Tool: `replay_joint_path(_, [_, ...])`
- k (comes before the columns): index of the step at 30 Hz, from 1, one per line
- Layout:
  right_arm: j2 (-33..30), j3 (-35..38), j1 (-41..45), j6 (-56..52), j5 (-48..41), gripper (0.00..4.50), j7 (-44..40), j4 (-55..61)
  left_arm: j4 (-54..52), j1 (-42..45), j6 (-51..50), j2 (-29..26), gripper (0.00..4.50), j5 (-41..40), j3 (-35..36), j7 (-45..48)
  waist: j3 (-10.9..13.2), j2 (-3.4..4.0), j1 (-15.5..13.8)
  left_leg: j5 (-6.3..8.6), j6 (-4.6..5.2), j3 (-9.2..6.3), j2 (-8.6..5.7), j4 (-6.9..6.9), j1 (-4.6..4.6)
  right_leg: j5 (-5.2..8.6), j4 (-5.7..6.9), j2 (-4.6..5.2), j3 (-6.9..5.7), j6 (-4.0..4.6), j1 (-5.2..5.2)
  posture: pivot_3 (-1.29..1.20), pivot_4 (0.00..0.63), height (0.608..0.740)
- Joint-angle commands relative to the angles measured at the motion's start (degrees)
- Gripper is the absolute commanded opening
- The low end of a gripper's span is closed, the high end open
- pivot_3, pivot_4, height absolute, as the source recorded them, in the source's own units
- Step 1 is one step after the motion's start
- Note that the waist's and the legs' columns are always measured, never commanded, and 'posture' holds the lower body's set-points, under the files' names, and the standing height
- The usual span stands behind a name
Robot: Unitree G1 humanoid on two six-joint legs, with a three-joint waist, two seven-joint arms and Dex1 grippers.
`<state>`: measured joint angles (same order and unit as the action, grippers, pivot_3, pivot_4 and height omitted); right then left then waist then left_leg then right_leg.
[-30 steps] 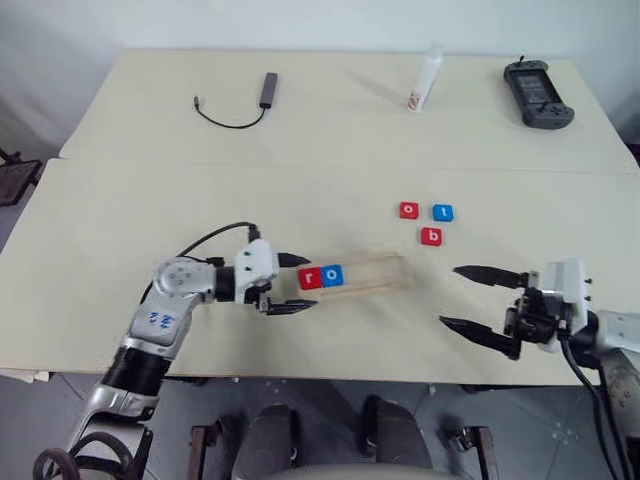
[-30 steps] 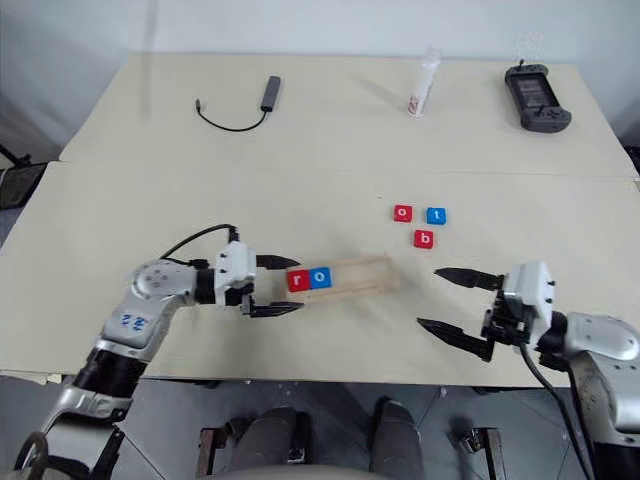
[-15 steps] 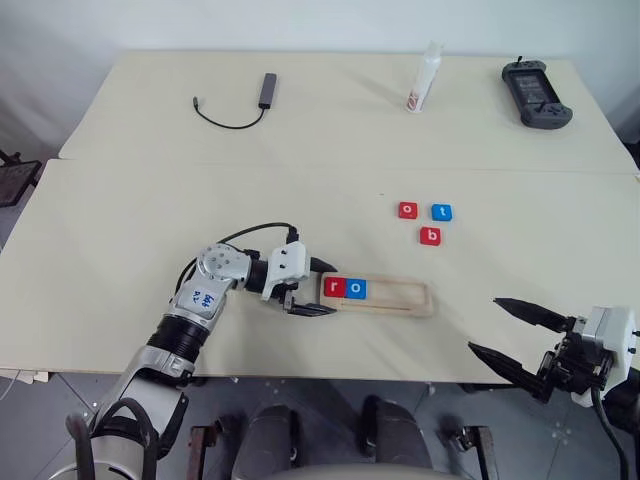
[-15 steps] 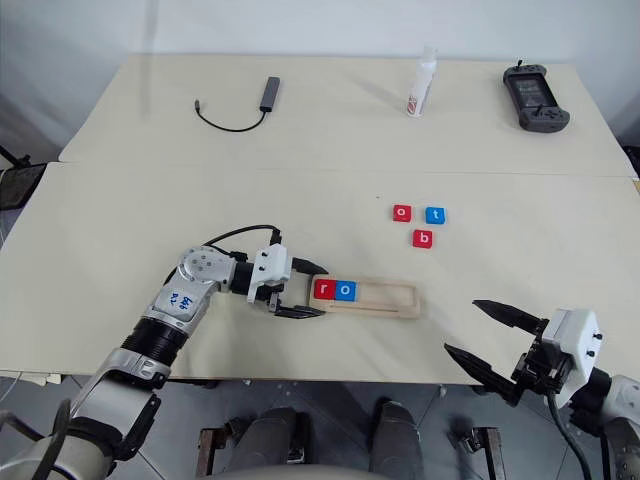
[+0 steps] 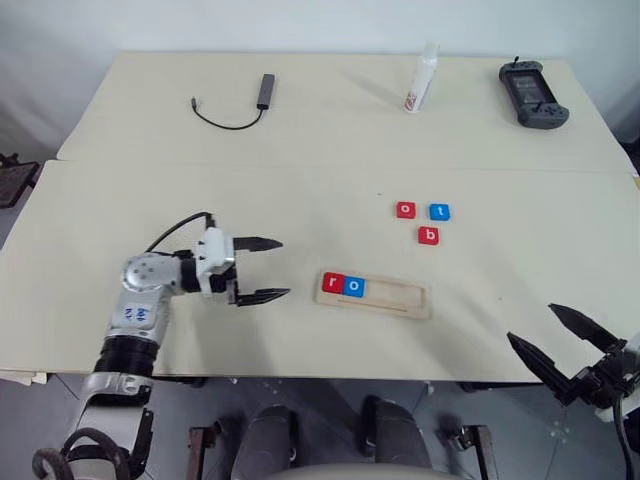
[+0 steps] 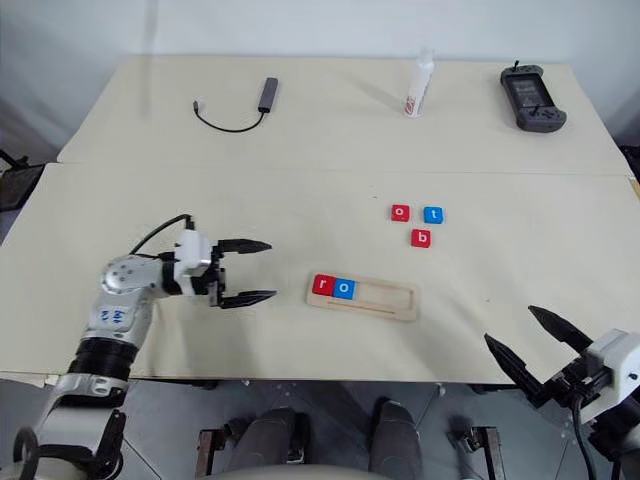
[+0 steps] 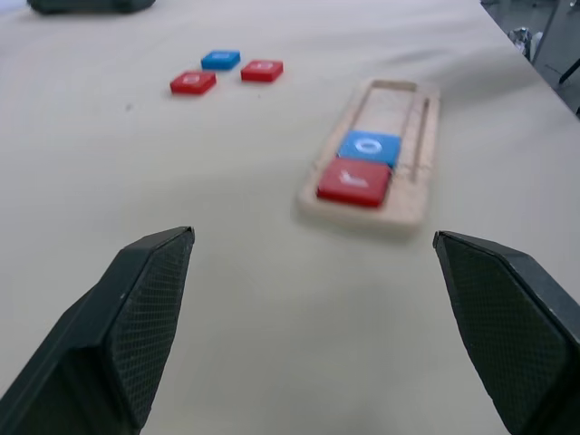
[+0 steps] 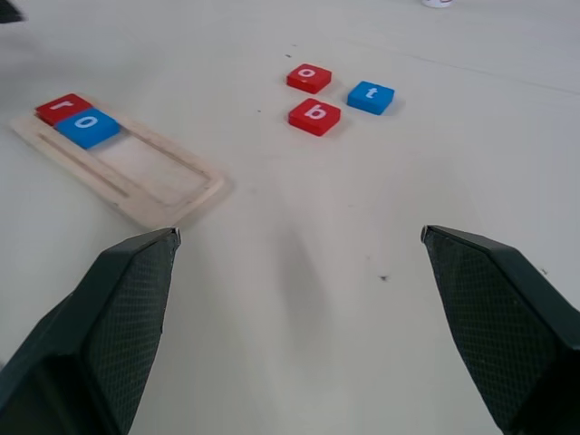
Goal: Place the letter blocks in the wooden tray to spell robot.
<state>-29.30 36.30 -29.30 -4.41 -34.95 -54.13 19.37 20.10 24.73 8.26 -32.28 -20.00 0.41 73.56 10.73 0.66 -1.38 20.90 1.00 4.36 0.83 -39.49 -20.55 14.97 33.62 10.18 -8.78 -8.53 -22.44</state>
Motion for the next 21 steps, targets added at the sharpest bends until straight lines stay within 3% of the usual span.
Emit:
replay_joint_path(1, [-1.03,-0.78,3.68,0.83,0.0,4.5,1.27,-0.56,-5.77,-1.93,-2.84,-1.04,4.49,-2.24,1.74,-0.88,0.0,0.0,0.0,0.0,0.0,0.0,0.0,0.0,0.0,0.0,0.0,0.0,0.01,0.0,0.0,0.0,0.15,0.74])
replay_joint_path(3, [-4.1,-2.53,7.04,-3.94,1.91,4.5,4.8,0.01,-8.0,-3.39,-4.43,-1.14,4.49,-2.14,2.14,-2.49,0.0,0.0,0.13,0.0,0.0,0.01,0.0,-0.04,0.0,0.0,0.03,0.01,0.04,0.0,0.0,0.0,0.15,0.74])
replay_joint_path(7, [-13.66,-8.94,22.94,-22.84,-0.08,4.5,13.99,0.53,-13.09,-7.03,-6.19,-0.64,4.49,-1.95,3.28,-6.56,0.02,0.04,1.09,0.0,0.01,-0.11,0.04,-0.07,0.13,-0.01,0.16,0.01,0.34,0.0,-0.1,0.0,0.15,0.74])
replay_joint_path(11, [-20.67,-17.65,38.12,-36.34,-0.58,4.5,14.79,-2.63,-17.95,-10.65,-7.09,-0.64,4.49,-1.71,3.9,-9.82,0.04,0.07,1.45,0.01,-0.02,-0.17,0.09,-0.08,0.15,0.0,0.23,-0.02,0.33,0.02,-0.14,0.0,0.15,0.74])
replay_joint_path(15, [-21.37,-29.94,56.07,-46.4,4.82,4.5,17.12,-11.12,-22.37,-14.21,-7.78,0.09,4.49,-1.47,4.56,-13.72,0.04,0.05,1.37,0.04,0.05,-0.19,0.02,-0.15,0.01,-0.01,0.18,0.03,0.29,0.02,-0.17,0.0,0.15,0.74])
replay_joint_path(21, [-15.95,-40.07,70.25,-47.22,13.0,4.5,18.62,-25.43,-27.18,-18.13,-9.36,0.76,4.49,-1.43,4.25,-17.63,0.03,0.06,1.37,0.1,0.08,-0.21,-0.02,-0.5,-0.74,-0.01,0.15,0.11,-0.2,0.01,-0.4,0.0,0.15,0.74])
